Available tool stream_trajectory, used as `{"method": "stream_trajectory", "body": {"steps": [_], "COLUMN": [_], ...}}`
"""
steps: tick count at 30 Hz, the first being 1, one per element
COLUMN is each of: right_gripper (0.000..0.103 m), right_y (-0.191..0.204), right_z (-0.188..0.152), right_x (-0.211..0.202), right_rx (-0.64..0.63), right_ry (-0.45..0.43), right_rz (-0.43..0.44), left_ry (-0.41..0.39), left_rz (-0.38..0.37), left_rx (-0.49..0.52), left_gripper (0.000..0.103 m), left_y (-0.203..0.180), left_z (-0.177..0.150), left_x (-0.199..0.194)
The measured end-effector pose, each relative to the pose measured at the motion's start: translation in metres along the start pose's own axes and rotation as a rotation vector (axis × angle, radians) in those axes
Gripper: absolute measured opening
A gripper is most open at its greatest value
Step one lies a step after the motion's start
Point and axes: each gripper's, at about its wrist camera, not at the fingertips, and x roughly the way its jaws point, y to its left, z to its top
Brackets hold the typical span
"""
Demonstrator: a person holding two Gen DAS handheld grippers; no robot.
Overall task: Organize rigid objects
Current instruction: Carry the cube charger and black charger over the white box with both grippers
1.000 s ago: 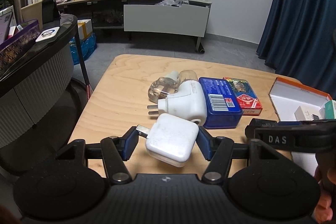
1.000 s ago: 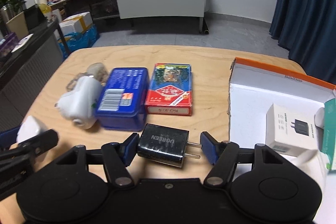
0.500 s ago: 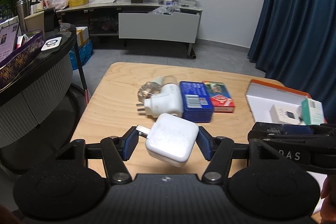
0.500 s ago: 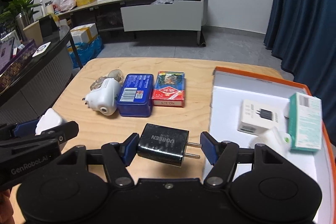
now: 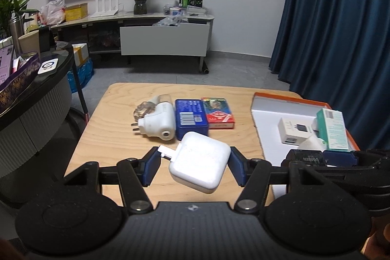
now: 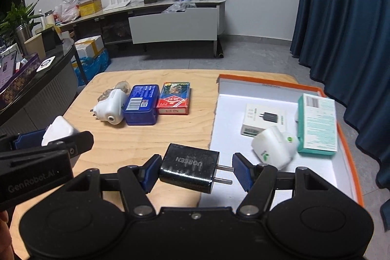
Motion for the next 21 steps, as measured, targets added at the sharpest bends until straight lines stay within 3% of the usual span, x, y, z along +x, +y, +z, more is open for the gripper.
{"method": "stream_trajectory", "body": {"steps": [21], "right_gripper": [0.077], "right_y": [-0.06], "right_z": [-0.017], "right_x": [-0.03], "right_rx": [0.09], "right_ry": [-0.014], "right_rz": [-0.085], "left_ry": [0.001], "left_rz": [-0.098], "left_rx": [0.083], "left_gripper": [0.061], "left_y": [-0.056], "left_z": [-0.005], "left_x": [-0.005]}}
